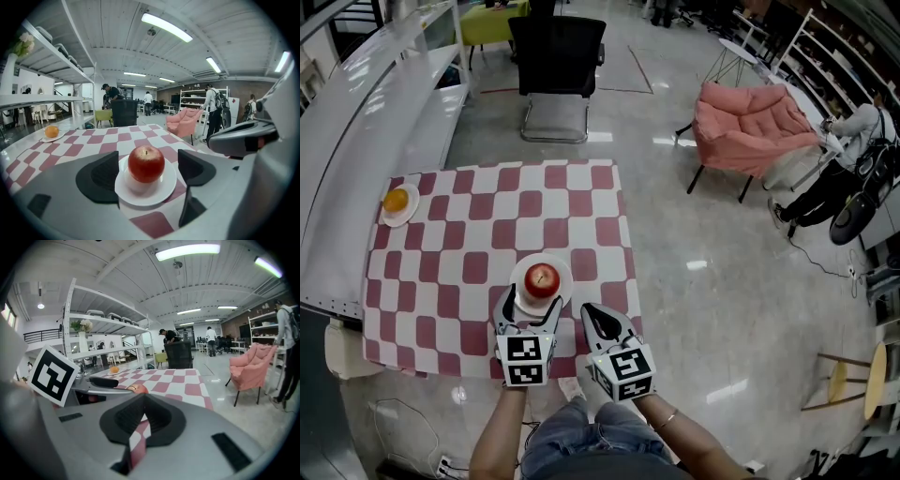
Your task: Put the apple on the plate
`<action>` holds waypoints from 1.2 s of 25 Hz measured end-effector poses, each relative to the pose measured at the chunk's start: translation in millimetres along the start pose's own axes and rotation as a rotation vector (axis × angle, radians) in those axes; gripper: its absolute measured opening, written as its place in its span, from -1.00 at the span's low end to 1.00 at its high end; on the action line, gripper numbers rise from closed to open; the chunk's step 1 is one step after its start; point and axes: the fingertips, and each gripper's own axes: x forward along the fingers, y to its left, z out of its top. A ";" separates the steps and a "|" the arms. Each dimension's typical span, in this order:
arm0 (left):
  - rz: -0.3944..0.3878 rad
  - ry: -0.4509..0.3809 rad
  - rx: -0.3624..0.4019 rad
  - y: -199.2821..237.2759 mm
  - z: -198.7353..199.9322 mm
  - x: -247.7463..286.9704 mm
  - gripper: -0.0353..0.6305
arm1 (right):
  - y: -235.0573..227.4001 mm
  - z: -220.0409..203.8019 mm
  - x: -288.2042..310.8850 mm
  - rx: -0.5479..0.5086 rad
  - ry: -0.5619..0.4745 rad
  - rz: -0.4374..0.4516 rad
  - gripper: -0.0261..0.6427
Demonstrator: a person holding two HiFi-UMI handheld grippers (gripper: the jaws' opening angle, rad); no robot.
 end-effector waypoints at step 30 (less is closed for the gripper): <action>0.077 -0.069 -0.170 10.4 3.7 -69.4 -0.46 | 24.1 12.2 -34.0 -0.045 -0.062 0.042 -0.89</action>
